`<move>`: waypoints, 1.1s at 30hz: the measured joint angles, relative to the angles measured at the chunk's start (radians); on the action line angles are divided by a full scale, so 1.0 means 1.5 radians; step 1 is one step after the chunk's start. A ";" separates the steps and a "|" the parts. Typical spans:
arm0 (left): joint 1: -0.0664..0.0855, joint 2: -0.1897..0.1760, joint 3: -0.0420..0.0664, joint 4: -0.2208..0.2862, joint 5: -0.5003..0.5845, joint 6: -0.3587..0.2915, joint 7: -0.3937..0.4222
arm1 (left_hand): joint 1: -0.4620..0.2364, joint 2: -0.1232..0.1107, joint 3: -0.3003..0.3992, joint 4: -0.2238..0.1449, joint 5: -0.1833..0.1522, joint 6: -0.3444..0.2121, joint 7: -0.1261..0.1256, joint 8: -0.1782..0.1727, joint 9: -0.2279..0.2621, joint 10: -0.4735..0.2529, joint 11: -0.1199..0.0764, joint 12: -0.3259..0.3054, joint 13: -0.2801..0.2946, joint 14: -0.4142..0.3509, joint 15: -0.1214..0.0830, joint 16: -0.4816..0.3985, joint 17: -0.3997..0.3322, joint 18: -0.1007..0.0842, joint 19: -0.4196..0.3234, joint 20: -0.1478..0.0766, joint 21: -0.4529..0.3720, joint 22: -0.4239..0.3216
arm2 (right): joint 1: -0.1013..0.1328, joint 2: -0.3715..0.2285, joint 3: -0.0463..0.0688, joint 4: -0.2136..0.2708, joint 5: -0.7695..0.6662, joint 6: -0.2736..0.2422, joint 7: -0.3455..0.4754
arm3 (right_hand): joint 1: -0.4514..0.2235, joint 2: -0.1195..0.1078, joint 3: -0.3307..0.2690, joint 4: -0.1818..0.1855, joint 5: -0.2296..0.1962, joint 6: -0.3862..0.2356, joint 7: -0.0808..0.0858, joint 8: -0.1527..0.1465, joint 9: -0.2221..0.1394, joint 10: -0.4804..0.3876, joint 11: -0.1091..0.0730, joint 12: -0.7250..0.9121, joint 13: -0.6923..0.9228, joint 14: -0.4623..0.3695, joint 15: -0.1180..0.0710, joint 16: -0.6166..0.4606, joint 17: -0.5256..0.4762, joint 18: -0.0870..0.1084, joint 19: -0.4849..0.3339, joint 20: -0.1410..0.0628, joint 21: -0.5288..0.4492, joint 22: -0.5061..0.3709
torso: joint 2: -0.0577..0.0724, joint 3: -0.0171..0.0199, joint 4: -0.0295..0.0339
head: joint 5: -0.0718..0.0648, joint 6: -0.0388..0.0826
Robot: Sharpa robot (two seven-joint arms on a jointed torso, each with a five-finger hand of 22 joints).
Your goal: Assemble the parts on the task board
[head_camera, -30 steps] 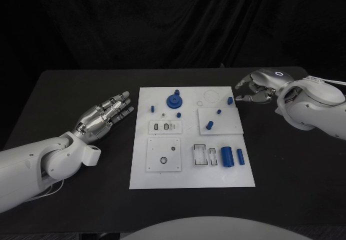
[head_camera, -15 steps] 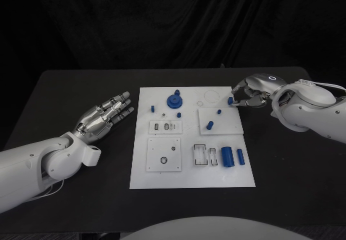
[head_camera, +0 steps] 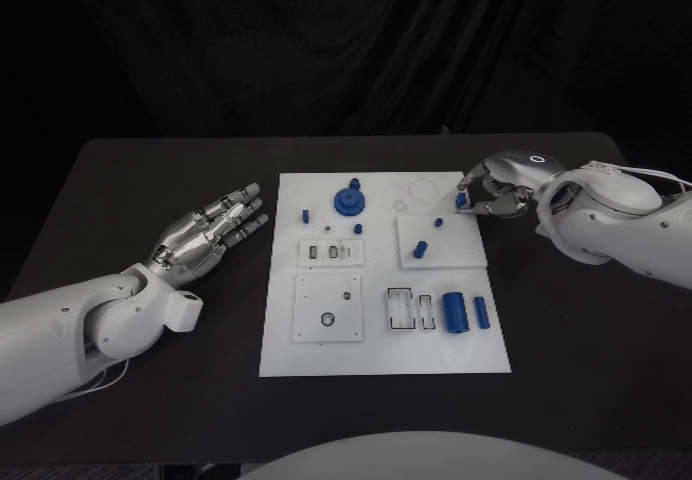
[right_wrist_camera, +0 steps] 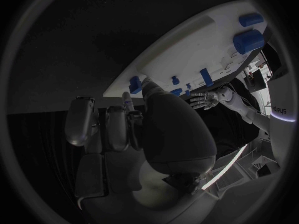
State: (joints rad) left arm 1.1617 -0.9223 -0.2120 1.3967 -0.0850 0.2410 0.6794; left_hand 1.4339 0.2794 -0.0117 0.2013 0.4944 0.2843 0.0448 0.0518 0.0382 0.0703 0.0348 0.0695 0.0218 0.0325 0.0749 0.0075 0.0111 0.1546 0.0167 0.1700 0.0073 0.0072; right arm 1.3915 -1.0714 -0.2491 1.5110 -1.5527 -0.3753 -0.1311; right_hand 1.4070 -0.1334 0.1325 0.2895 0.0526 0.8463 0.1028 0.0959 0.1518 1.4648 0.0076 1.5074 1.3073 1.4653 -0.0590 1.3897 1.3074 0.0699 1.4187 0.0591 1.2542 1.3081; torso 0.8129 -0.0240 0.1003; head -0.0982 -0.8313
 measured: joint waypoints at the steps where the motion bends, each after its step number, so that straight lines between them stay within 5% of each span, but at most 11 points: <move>1: 0.000 0.000 0.000 0.000 0.000 0.000 0.000 | 0.000 0.000 0.000 0.000 0.000 0.000 0.000 0.000 0.000 0.000 0.000 0.000 0.000 0.000 0.000 0.000 0.000 0.000 0.000 0.000 0.000 0.000 | 0.000 0.002 0.000 -0.001 0.000 0.000 0.000 | 0.003 0.000 0.000 0.000 0.000 0.000 0.000 0.000 0.002 -0.001 0.001 0.000 0.000 0.000 0.000 0.000 0.000 0.000 0.000 0.000 -0.003 0.000 | 0.000 0.0000 0.0000 | 0.000 0.000; 7: -0.003 0.000 0.000 -0.001 0.000 0.002 0.000 | 0.000 0.000 0.000 0.000 0.000 0.000 0.000 0.000 0.000 0.000 0.000 0.000 0.000 0.000 0.000 0.000 0.000 0.000 0.000 0.000 0.000 0.000 | -0.006 0.009 0.000 -0.010 0.000 0.001 0.002 | 0.015 0.010 0.001 -0.001 0.013 0.009 0.001 0.005 0.011 -0.001 0.001 0.000 0.001 0.000 0.000 -0.003 0.000 0.000 -0.002 0.002 -0.004 0.000 | 0.000 0.0000 0.0000 | 0.000 -0.002; 13: -0.003 0.000 0.000 -0.001 0.000 0.003 0.000 | 0.000 0.000 0.000 0.000 0.000 0.000 0.000 0.000 0.000 0.000 0.000 0.000 0.000 0.000 0.000 0.000 0.000 0.000 0.000 0.000 0.000 0.000 | -0.008 0.013 0.000 -0.012 0.000 0.001 0.004 | 0.031 0.013 0.005 -0.005 0.059 0.028 0.001 0.022 0.032 -0.001 0.001 0.000 0.000 0.000 0.000 -0.003 0.000 0.000 -0.002 0.002 -0.008 0.000 | 0.000 0.0001 0.0001 | 0.001 -0.002; 19: -0.004 0.000 0.000 -0.001 0.000 0.004 0.000 | 0.000 0.000 0.000 0.000 0.000 0.000 0.000 0.000 0.000 0.000 0.000 0.000 0.000 0.000 0.000 0.000 0.000 0.000 0.000 0.000 0.000 0.000 | -0.009 0.014 0.000 -0.013 0.001 -0.001 0.008 | 0.054 0.023 0.009 -0.015 0.122 0.059 -0.007 0.080 0.075 0.000 0.000 0.000 0.000 0.000 0.000 -0.003 0.000 0.000 0.000 0.000 -0.009 0.000 | 0.000 0.0001 0.0001 | 0.001 -0.003; 27: -0.004 -0.004 0.000 -0.001 0.000 0.005 0.000 | 0.000 0.000 0.000 0.000 0.000 0.000 0.000 0.000 0.000 0.000 0.000 0.000 0.000 0.000 0.000 0.000 0.000 0.000 0.000 0.000 0.000 0.000 | -0.009 0.008 0.001 -0.002 0.001 -0.033 0.016 | 0.071 0.026 0.014 -0.030 0.153 0.062 -0.010 0.154 0.117 0.001 -0.002 0.000 0.000 0.000 0.000 -0.003 0.000 0.000 0.005 -0.005 -0.009 0.000 | 0.000 0.0003 -0.0009 | 0.005 0.005; 33: -0.005 -0.004 0.000 0.001 0.000 0.006 0.000 | -0.004 -0.004 0.005 -0.001 0.000 0.000 0.000 0.000 0.000 0.002 0.002 0.000 0.000 0.000 0.000 0.000 0.000 0.000 0.000 0.000 0.000 0.000 | 0.009 -0.002 -0.001 0.047 0.001 -0.074 0.023 | 0.077 0.028 0.017 -0.033 0.161 0.061 -0.011 0.165 0.116 0.001 -0.001 0.004 0.000 0.000 0.000 0.005 0.000 0.000 0.007 -0.007 0.001 0.000 | 0.001 0.0004 -0.0011 | 0.006 0.018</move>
State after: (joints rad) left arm 1.1544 -0.9287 -0.2120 1.3984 -0.0849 0.2496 0.6795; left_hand 1.4287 0.2742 -0.0047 0.1999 0.4944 0.2843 0.0447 0.0518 0.0381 0.0736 0.0379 0.0695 0.0218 0.0325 0.0749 0.0075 0.0110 0.1546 0.0167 0.1700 0.0074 0.0071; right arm 1.4048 -1.0749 -0.2501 1.5816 -1.5514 -0.4864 -0.0960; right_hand 1.5217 -0.0920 0.1574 0.2393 0.2941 0.9378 0.0862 0.3439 0.3265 1.4670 0.0053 1.5141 1.3077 1.4653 -0.0590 1.3975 1.3074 0.0699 1.4297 0.0481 1.2555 1.3077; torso 0.8143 -0.0233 0.0987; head -0.0885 -0.8042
